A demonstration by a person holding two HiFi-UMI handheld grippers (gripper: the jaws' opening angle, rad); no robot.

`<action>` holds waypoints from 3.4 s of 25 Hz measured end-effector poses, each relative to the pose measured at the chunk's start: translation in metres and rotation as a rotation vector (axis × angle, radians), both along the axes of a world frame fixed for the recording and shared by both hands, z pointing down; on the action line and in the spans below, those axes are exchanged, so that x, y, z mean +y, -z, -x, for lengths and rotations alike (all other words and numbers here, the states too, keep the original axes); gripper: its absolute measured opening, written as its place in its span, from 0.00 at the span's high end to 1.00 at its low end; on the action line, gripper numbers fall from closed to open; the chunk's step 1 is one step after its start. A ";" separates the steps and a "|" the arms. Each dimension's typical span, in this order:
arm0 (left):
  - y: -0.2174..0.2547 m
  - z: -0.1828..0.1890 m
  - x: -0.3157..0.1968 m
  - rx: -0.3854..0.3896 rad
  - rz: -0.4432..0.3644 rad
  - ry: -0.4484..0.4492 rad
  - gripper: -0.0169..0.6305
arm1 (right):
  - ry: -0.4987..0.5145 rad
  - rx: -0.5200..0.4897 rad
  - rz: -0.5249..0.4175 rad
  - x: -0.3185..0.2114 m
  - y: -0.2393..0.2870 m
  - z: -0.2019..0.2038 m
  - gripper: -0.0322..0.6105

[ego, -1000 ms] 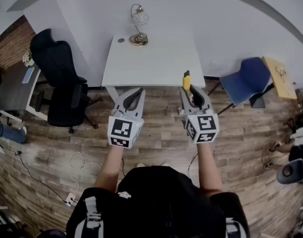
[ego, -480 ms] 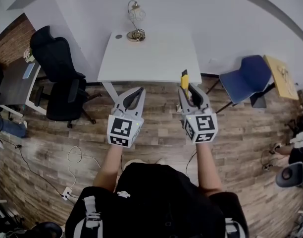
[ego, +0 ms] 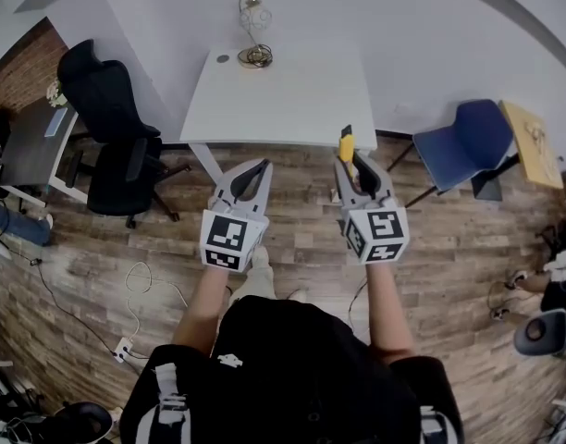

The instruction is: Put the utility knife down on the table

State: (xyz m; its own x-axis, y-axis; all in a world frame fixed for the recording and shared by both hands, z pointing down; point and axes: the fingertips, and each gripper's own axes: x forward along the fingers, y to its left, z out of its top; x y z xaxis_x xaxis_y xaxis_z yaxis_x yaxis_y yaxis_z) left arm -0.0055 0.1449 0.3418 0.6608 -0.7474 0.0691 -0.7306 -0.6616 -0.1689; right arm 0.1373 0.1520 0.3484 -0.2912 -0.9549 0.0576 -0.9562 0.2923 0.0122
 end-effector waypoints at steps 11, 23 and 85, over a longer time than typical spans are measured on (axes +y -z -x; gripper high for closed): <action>-0.008 -0.009 -0.040 0.009 0.011 -0.003 0.95 | 0.004 0.003 0.017 -0.039 -0.010 -0.007 0.74; -0.013 -0.010 -0.131 0.013 0.020 -0.026 0.95 | 0.021 -0.003 0.046 -0.125 -0.017 0.003 0.74; -0.089 0.005 -0.380 -0.015 0.229 -0.050 0.95 | 0.049 0.053 0.282 -0.369 -0.088 0.024 0.74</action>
